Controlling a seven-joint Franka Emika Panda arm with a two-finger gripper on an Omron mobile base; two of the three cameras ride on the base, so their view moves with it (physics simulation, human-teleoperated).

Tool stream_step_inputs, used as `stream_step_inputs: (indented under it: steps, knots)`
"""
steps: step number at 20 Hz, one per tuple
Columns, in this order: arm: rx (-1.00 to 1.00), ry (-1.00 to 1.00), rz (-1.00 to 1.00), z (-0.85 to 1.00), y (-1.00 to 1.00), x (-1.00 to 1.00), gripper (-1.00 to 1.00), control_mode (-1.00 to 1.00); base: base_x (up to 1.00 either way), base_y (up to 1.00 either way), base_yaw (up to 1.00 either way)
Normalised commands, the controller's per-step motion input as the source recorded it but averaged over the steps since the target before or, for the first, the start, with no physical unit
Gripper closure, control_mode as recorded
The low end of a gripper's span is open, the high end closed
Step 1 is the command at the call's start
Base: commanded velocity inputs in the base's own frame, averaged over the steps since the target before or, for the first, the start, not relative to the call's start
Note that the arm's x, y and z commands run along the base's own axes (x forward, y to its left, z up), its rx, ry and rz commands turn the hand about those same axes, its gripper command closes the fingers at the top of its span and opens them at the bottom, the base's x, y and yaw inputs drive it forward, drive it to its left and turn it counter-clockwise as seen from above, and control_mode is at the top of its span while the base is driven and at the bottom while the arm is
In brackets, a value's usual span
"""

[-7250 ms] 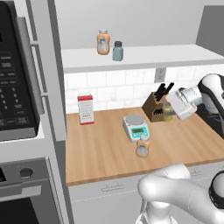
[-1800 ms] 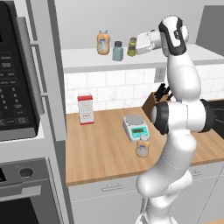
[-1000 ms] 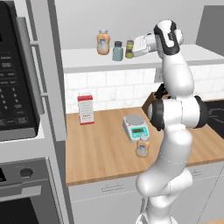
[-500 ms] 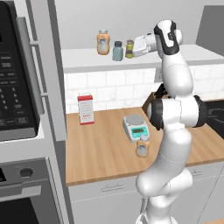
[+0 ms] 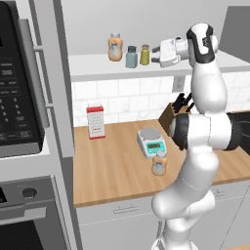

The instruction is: Put the shaker and condiment bottle from the counter next to their counterparts in the cabinet.

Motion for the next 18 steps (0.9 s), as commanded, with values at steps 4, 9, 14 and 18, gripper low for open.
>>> stream_step_inputs:
  steps: [4, 9, 14, 18]
  knots:
    - [0.00, -0.15, -0.02, 0.00, -0.08, -0.96, -1.00, -1.00, 0.00, 0.00, 0.00]
    - [0.04, -0.20, -0.19, 0.00, 0.00, -1.00, -1.00, -1.00, 0.00, 0.00, 0.00]
    - [0.03, -0.18, -0.18, -0.02, 0.00, -1.00, -1.00, -1.00, 0.00, 0.00, 0.00]
    - [0.00, -0.11, -0.11, -0.37, 0.00, -1.00, -1.00, -1.00, 0.00, 0.00, 0.00]
